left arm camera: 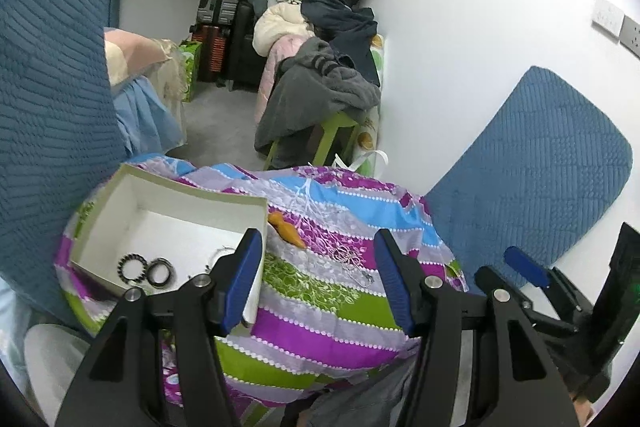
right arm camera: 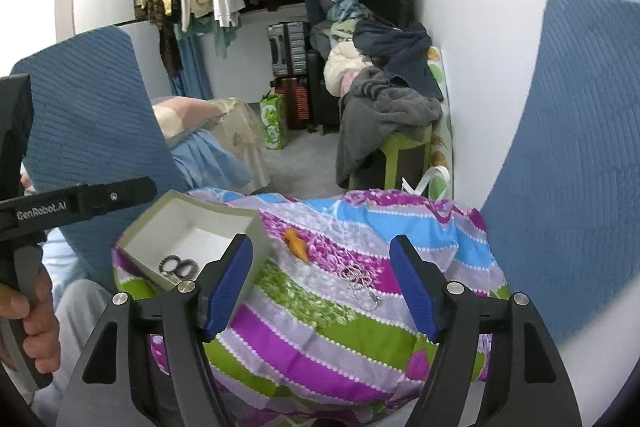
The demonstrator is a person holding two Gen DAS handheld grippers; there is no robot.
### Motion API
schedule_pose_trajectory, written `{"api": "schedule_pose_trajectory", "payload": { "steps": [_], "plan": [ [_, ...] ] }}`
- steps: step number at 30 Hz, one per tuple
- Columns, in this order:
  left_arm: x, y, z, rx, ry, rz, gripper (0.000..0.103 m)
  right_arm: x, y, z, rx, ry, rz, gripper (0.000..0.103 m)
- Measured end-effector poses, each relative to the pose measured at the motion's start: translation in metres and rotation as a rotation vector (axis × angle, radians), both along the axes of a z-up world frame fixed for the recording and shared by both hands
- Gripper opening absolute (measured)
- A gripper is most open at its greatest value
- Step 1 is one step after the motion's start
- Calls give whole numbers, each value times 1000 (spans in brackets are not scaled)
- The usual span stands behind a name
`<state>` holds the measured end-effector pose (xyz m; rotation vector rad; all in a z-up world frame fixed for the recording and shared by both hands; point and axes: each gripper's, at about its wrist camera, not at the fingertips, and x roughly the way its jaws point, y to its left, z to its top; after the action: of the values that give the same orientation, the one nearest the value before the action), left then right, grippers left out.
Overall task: Organize jewelry
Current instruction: 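Move both tools back from the box toward the orange gourd and silver chain, then grasp the orange gourd with the left tool while the right tool grasps the silver bead chain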
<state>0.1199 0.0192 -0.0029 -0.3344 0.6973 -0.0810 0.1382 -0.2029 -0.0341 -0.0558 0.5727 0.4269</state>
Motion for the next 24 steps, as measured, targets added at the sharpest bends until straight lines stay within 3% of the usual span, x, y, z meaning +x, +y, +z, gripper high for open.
{"api": "schedule_pose_trajectory", "payload": {
  "steps": [13,16,18,24],
  "plan": [
    [31,-29,-68,-36,87,-19,58,24,-18,-79,28,64,-4,71],
    [44,-37,-86,-37,118,-28,57,40,-19,-94,59,95,-12,70],
    [55,-42,-99,-57,153,-40,49,54,-18,-104,84,124,4,69],
    [88,-49,-127,-53,226,-29,48,97,-16,-135,71,190,39,64]
  ]
}}
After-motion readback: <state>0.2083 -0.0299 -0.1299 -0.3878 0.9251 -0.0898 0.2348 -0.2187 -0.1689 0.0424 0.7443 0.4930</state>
